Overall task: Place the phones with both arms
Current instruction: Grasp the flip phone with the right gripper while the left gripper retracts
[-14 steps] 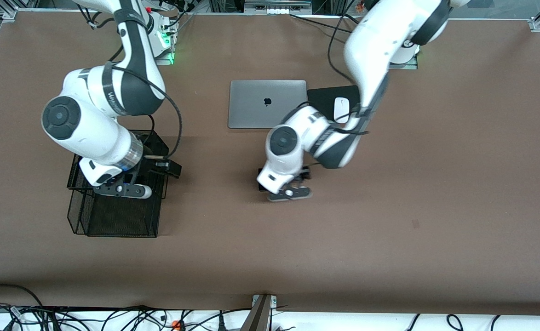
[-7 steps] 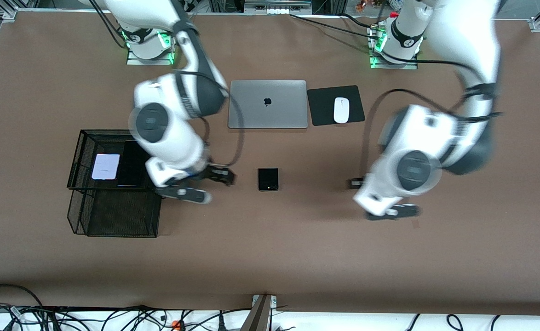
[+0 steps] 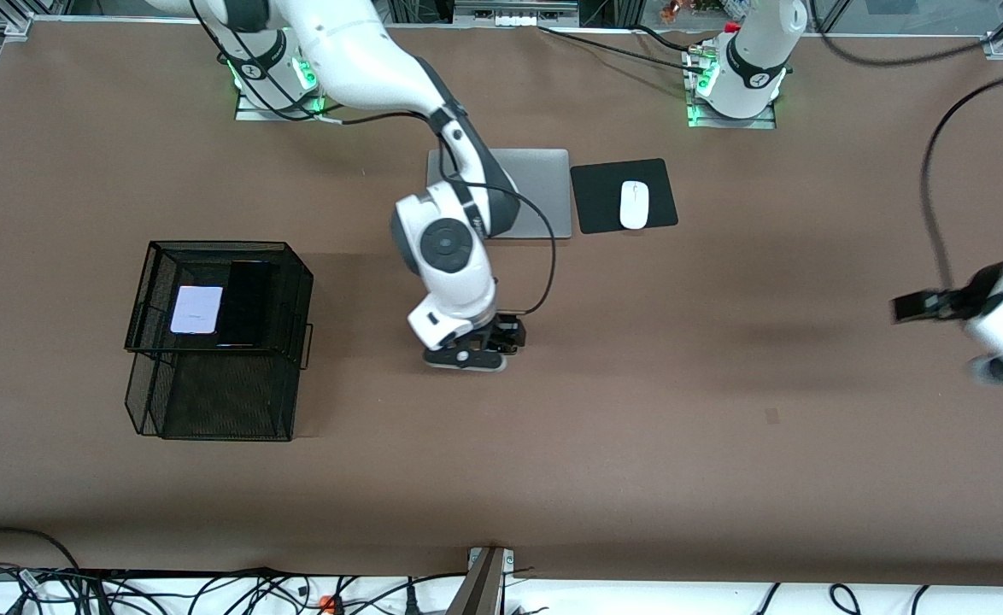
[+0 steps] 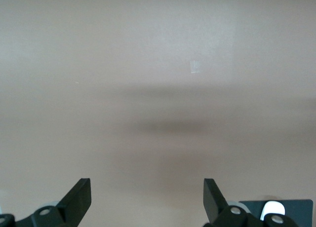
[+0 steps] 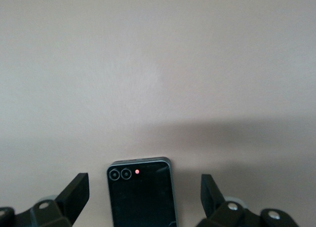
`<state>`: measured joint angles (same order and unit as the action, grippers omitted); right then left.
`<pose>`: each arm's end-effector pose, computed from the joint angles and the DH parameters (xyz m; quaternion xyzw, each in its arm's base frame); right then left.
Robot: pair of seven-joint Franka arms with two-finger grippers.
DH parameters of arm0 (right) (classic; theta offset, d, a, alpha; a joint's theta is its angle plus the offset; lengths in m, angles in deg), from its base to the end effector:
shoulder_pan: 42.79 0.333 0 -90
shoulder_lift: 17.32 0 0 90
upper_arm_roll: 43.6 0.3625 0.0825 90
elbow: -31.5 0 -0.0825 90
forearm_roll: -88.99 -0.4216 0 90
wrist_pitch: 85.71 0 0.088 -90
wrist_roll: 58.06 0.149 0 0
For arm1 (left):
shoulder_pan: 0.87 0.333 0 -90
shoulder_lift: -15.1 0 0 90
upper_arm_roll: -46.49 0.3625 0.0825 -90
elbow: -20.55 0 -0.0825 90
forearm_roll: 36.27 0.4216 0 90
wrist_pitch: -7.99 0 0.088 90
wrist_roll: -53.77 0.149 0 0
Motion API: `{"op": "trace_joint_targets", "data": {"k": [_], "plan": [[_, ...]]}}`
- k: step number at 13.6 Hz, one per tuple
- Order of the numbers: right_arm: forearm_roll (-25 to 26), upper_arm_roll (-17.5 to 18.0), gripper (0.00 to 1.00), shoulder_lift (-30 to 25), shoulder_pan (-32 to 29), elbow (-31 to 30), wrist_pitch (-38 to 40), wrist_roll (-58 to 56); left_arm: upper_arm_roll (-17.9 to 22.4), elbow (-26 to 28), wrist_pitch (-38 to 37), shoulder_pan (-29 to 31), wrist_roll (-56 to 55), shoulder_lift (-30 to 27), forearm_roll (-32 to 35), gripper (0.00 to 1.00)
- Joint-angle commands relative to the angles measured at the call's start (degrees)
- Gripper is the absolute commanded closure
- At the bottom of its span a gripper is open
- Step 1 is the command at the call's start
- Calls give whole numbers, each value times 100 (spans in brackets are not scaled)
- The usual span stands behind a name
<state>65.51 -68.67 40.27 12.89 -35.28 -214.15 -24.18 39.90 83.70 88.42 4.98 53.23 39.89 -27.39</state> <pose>0.6573 0.5453 0.1891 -0.9962 0.0376 -0.0698 0.0363 0.7124 0.0346 0.5681 -0.9965 -0.0099 0.0639 0.0534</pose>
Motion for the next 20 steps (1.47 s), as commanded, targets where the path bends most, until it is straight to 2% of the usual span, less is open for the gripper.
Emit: {"op": "trace_joint_targets", "data": {"k": [1,6,9,11,14,20], "plan": [[282,-42,0,253,48,122,-93,-214,-70,776,-53,-22,-25,-912,-263,0],[309,-33,0,235,66,-10,-94,-514,-96,1374,-37,-31,-112,-1810,-869,0],[248,159,0,209,40,-10,-137,-497,-254,1523,33,-40,-377,-1846,-941,0],[55,195,0,226,48,-19,-374,-479,-220,1726,297,-22,-298,-1908,-923,0],[28,204,0,227,48,-63,-419,-488,-184,1639,534,214,-271,-1759,-879,0],[81,204,0,235,57,-142,-428,-532,-246,1604,553,154,-271,-1696,-888,0]]}}
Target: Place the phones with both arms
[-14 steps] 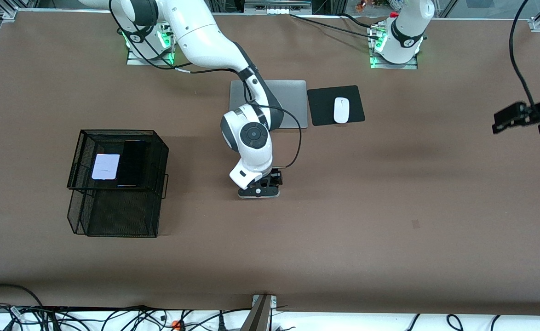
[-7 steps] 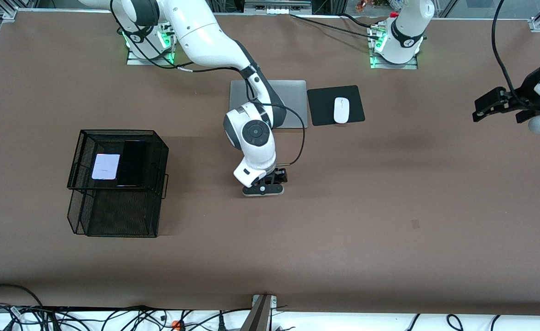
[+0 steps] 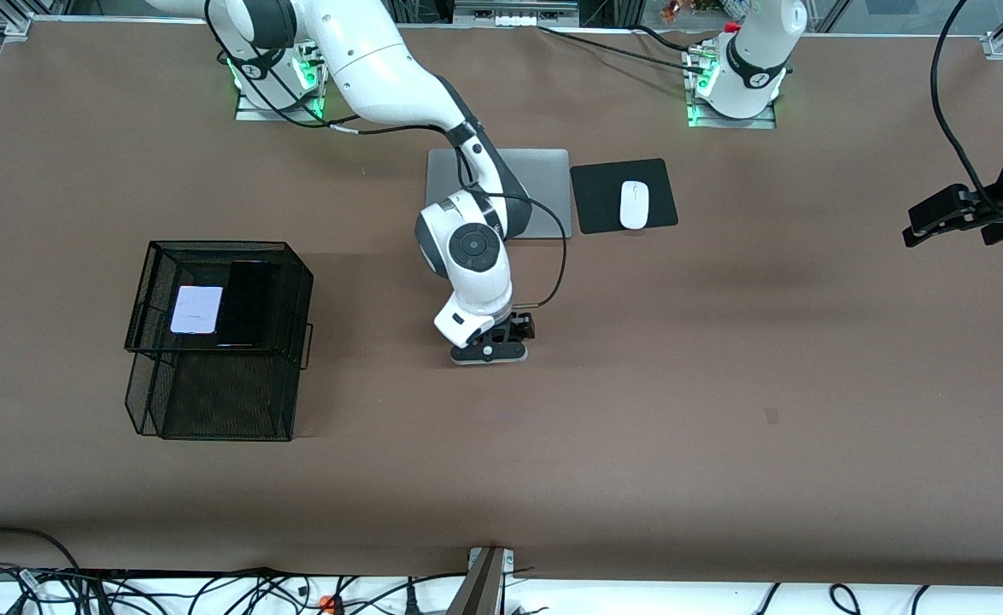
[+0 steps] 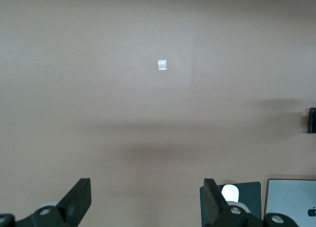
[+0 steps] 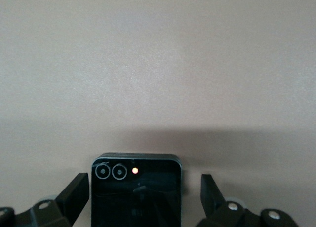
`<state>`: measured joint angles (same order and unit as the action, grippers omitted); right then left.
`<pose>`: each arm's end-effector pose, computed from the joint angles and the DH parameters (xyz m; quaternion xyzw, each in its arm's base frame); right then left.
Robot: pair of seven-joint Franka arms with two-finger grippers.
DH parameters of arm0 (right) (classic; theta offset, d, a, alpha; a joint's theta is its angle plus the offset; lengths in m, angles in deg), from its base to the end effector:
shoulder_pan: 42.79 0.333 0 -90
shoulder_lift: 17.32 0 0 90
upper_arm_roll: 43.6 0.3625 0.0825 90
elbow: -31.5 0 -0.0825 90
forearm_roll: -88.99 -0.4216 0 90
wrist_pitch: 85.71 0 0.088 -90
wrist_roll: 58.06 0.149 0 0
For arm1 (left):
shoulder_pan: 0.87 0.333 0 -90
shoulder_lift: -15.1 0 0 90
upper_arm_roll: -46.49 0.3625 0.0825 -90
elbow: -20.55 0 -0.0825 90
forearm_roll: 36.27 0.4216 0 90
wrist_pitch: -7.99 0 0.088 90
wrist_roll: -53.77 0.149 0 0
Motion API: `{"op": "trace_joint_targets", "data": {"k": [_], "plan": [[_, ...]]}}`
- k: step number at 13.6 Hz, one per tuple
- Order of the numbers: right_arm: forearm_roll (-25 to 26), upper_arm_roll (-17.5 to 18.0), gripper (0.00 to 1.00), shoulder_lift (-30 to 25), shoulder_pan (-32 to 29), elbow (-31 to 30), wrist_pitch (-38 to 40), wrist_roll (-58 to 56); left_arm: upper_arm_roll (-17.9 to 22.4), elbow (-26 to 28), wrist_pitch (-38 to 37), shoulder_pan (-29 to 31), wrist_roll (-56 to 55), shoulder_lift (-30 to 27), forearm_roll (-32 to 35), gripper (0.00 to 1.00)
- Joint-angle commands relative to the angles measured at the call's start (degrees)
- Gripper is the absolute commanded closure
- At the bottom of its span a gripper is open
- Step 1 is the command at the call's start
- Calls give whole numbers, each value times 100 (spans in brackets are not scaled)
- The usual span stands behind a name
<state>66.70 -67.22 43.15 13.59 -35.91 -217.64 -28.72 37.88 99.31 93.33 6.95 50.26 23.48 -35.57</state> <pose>0.6422 0.5564 0.1444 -0.9967 -0.0194 -0.0745 0.0241 0.6343 0.0007 0.6323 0.9996 0.0248 -0.0151 0.0043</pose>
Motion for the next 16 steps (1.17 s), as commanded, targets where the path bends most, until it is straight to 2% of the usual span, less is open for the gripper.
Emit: {"op": "trace_joint_targets", "data": {"k": [1,4,7,8,15,16], "plan": [[-47,59,0,-53,-13,-80,-78,-78,-45,42,79,-60,26,-38,-104,0],[-30,59,0,-44,-13,-88,-87,-78,191,95,114,-490,35,-64,-61,0],[-21,59,0,-44,-5,-97,-87,-78,955,130,-8,-1113,532,-117,-34,0],[-21,59,0,-36,-4,-97,-96,-78,1079,113,-78,-1115,762,-117,-113,0],[6,68,1,52,75,-167,-263,-61,1080,95,-18,-957,439,-73,-193,0],[14,59,4,52,75,-176,-263,-61,1080,86,-26,-948,439,-73,-201,0]]}}
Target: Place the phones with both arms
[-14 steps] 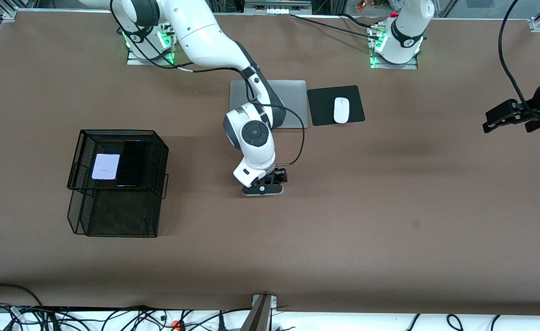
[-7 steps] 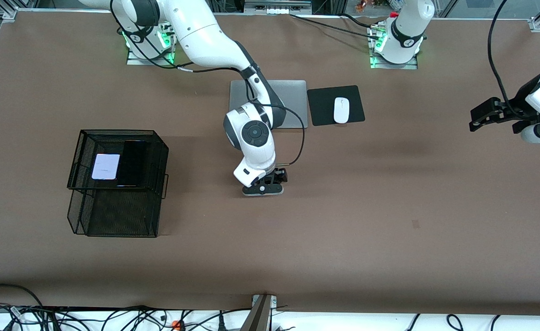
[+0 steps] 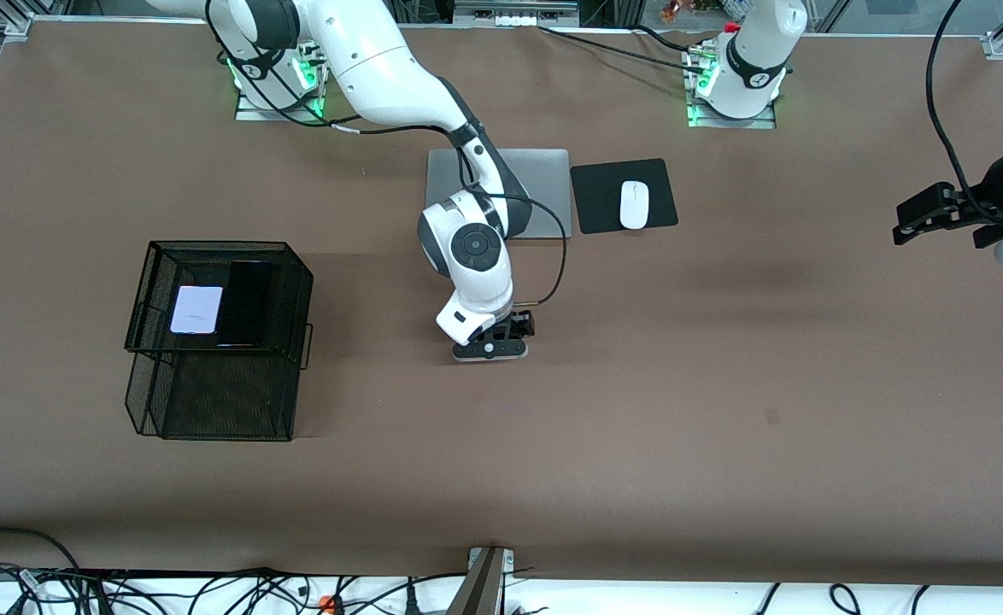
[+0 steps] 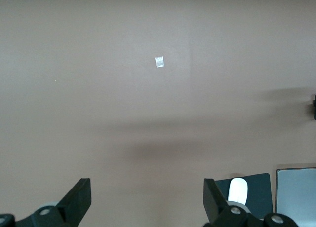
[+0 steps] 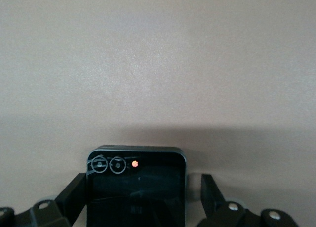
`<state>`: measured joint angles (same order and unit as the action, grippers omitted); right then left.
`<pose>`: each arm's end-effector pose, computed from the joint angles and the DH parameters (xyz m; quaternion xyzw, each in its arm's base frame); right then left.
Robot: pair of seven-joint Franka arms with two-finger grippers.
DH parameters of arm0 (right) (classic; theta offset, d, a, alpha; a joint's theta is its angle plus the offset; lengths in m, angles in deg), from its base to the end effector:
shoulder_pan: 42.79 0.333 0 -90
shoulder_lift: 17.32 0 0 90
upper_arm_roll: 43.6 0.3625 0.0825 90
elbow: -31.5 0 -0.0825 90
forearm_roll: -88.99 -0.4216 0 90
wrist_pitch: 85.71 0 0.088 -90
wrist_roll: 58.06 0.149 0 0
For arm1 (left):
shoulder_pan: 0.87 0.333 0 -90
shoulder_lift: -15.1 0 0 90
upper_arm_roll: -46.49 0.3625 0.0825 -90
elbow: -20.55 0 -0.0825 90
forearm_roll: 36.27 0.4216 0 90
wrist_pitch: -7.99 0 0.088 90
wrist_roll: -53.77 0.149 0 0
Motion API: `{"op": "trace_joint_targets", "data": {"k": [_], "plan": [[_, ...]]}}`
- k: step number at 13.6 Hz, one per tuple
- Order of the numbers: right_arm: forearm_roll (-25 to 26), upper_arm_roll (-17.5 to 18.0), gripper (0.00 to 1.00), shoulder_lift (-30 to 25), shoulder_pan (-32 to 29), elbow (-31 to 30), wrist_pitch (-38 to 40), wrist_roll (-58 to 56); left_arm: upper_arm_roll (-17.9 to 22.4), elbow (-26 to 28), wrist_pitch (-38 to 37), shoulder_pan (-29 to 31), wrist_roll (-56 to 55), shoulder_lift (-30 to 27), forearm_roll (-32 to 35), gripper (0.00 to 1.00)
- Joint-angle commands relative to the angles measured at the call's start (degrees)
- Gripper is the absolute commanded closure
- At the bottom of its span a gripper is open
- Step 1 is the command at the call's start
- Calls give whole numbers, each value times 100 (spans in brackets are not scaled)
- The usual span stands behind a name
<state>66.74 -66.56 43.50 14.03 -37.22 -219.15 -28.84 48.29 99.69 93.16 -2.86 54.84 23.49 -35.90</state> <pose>0.6329 0.5589 0.1295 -0.9968 -0.0238 -0.0722 0.0236 0.6339 -0.0027 0.6277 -0.9997 0.0109 0.0206 0.0054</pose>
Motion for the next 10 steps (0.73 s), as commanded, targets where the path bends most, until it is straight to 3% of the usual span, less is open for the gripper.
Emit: {"op": "trace_joint_targets", "data": {"k": [1,2,3,4,8,10], "plan": [[10,-6,14,9,31,-46,-112,-49,48,40,-10,59,-19,-75,-169,0],[63,-6,43,0,39,-37,-112,-40,48,40,-18,59,-19,-75,-160,0],[54,-6,86,-18,39,-37,-103,-48,48,57,-27,59,-11,-75,-160,0],[63,-6,98,-27,39,-37,-103,-49,57,57,-19,59,-2,-75,-160,0],[63,-181,100,-210,22,-45,228,-13,22,22,-27,59,-37,-92,-152,0],[81,-899,100,-439,65,-37,764,-127,57,22,-27,68,-2,-101,-152,0]]}}
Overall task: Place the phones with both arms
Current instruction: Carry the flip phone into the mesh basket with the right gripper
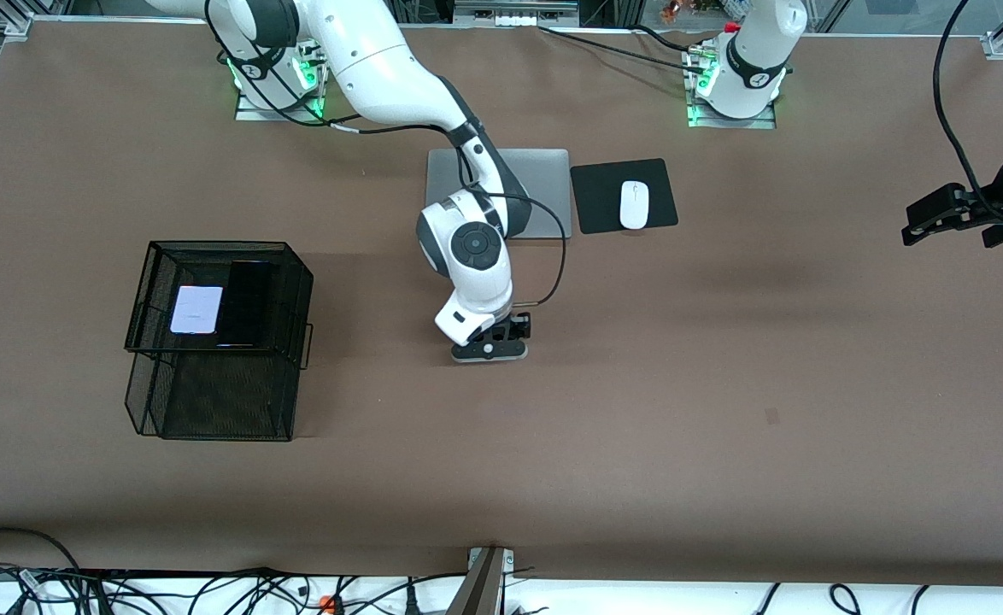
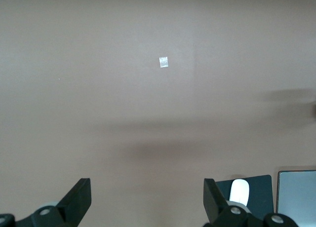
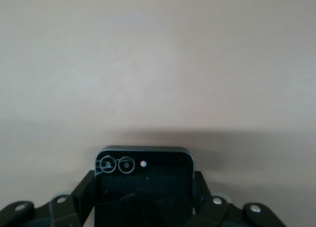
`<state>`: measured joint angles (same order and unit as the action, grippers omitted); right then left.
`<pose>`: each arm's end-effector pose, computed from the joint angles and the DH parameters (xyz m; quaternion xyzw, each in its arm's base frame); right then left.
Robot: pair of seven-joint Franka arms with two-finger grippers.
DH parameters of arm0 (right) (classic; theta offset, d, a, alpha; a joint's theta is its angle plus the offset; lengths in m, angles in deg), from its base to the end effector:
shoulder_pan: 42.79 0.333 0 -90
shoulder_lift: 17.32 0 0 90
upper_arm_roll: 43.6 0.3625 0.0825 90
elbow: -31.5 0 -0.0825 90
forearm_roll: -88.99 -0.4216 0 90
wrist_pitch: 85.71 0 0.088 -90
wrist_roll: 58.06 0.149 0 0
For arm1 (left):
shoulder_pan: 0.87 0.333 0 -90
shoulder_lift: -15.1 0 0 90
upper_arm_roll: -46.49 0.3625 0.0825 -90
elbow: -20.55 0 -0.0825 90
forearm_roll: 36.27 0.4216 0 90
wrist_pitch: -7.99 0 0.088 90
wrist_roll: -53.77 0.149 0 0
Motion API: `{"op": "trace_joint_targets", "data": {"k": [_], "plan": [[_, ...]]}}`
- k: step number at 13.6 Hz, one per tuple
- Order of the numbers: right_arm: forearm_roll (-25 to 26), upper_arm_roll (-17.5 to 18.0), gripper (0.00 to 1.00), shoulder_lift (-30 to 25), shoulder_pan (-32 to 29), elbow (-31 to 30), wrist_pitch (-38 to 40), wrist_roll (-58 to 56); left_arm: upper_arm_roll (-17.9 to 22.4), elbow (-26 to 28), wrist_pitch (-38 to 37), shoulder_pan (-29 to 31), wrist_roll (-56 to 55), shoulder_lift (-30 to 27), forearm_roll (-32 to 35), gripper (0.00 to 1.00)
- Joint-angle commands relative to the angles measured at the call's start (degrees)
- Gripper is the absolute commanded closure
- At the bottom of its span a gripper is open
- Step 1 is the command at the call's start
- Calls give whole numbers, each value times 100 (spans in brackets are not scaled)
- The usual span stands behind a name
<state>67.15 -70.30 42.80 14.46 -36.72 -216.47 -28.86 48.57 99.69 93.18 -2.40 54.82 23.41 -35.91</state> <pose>0.6528 0.5383 0.1520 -0.9964 -0.0158 -0.0834 0.0005 0.6335 0.0053 0.6287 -0.9998 0.0043 0.0198 0.0055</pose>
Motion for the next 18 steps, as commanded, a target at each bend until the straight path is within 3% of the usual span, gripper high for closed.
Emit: {"op": "trace_joint_targets", "data": {"k": [1,4,9,14,18], "plan": [[40,-799,100,-553,6,-87,647,-299,29,23,-29,48,27,-93,-150,0],[-47,-1302,100,-1036,-362,-104,1340,-1142,12,23,-37,101,10,-102,-158,0],[-65,-1399,100,-1486,-1636,-261,2089,-2811,11,23,-81,109,9,-120,-150,0],[-539,-1400,100,-1592,-2095,-1263,1844,-3314,20,23,-90,109,18,-120,-150,0],[-777,-1382,100,-1539,-2367,-1519,1598,-3562,29,23,-90,109,18,-120,-150,0]]}}
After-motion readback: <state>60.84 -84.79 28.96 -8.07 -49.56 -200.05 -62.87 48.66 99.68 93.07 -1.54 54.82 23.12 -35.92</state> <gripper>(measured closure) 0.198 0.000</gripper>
